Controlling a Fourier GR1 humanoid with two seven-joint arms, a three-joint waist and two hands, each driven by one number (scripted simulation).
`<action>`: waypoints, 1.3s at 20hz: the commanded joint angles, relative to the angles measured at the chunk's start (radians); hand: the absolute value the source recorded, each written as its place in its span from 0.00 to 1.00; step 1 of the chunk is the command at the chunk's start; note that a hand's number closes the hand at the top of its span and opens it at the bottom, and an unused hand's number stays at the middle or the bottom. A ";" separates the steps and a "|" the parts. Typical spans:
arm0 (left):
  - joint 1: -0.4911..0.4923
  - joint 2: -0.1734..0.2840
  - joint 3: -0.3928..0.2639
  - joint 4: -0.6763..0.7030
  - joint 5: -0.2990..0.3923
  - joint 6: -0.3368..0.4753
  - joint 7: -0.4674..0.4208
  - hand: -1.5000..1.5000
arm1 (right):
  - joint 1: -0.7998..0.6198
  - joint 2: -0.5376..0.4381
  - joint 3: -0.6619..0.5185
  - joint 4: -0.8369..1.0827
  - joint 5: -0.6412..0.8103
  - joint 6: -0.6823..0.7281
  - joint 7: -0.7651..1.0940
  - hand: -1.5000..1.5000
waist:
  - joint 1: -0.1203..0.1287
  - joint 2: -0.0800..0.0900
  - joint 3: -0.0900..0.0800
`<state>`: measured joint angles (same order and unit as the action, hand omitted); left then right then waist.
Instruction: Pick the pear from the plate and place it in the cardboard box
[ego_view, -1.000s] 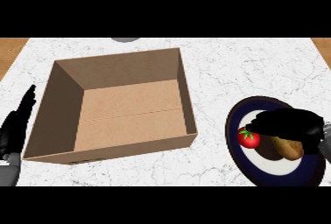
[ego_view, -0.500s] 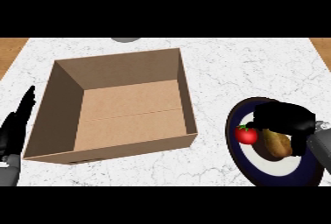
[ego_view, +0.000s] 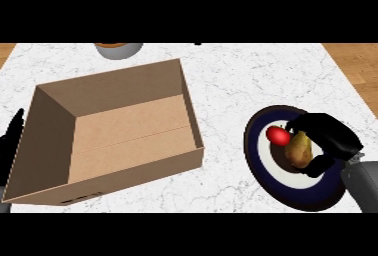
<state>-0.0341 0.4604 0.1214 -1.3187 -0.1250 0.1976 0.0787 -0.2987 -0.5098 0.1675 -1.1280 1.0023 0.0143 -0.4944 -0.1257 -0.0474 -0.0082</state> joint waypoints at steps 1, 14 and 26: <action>0.035 0.015 0.038 0.019 0.008 0.016 0.019 0.50 | 0.104 0.076 -0.126 0.006 -0.032 -0.045 0.285 1.00 | -0.091 -0.022 -0.002; 0.053 0.005 0.021 -0.017 0.013 -0.003 -0.013 0.50 | 0.114 0.439 0.037 -0.502 0.216 -0.194 0.829 1.00 | 0.005 -0.008 -0.006; -0.062 -0.038 -0.059 -0.006 -0.026 -0.019 -0.014 0.50 | -0.240 0.509 0.454 -0.710 0.318 -0.015 1.686 1.00 | 0.140 0.042 0.004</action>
<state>-0.0501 0.4554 0.1145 -1.3272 -0.1185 0.1731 0.0621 -0.3928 -0.0206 0.5067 -1.8275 1.3098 -0.0397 0.9244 -0.0186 -0.0202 -0.0062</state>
